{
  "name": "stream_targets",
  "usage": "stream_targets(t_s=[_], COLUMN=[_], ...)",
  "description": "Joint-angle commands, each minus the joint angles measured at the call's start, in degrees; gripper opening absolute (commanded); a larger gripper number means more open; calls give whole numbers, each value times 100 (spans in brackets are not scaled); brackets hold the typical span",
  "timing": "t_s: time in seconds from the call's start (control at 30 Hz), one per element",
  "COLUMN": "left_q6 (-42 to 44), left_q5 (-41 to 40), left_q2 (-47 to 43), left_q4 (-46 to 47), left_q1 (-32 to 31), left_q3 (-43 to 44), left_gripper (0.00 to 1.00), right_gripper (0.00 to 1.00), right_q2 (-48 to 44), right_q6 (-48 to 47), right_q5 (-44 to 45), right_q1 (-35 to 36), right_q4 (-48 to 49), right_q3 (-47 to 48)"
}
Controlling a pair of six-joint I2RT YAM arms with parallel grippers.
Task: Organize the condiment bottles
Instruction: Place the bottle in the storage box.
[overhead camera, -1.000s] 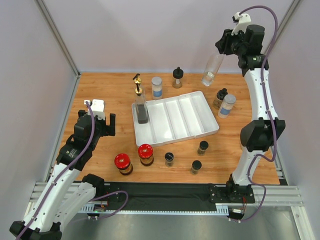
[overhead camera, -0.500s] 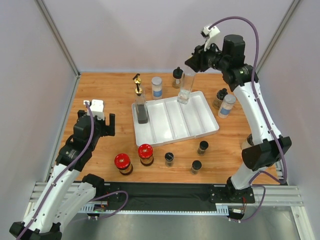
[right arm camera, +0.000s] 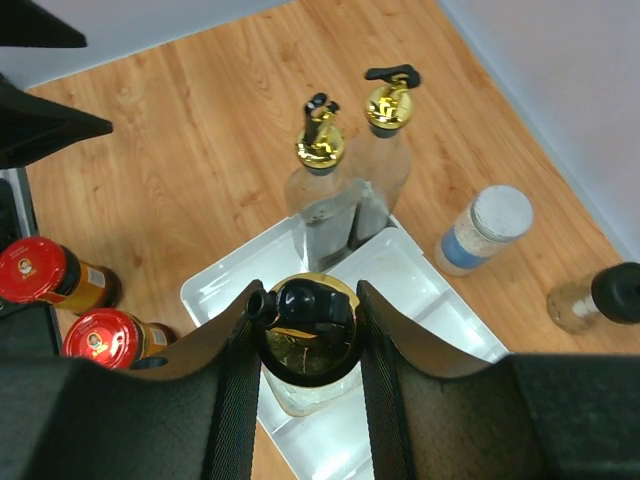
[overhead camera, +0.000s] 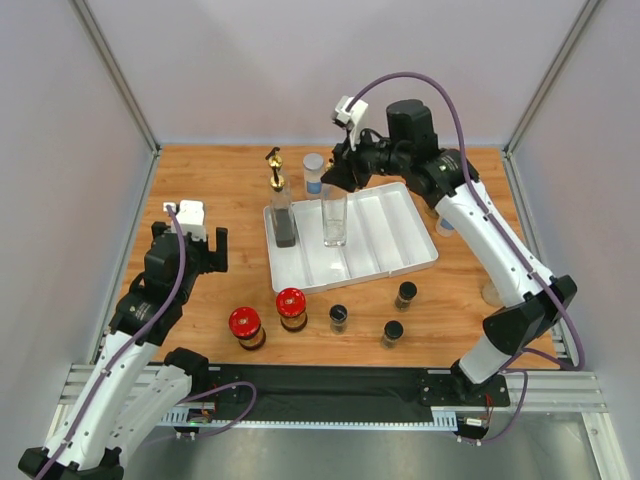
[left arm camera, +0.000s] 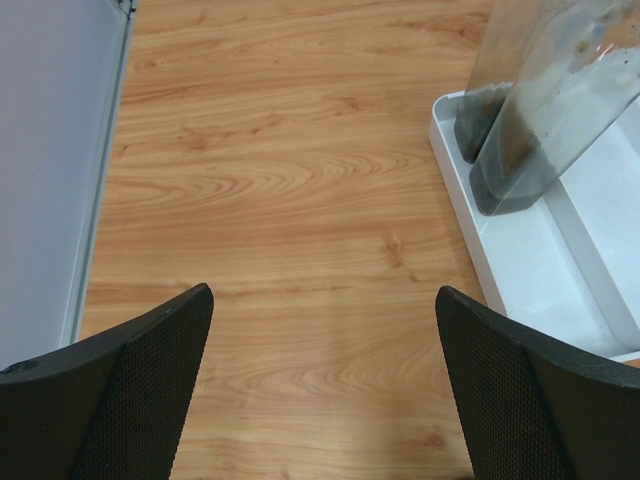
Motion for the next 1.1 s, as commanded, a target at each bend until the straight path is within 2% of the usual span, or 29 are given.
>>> stream_targets(t_s=[0.0,0.4,1.07], left_q6=[104,78,69], left_q5=[-104,-174,-192], left_q2=[-74,-136,-206], left_q4=[143,161,170], left_q1=[-21,-21,-21], left_q3=[-30,-39,-39], left_gripper=[100,100,100], right_gripper=[0,0,0], right_q2=[-40,592,1621], right_q6=[-349,-1113,-1597], right_q5=[-237,-334,-431], right_q1=[304,1183,1527], right_q4=[420,139,51], right_q3=[264,685,1336])
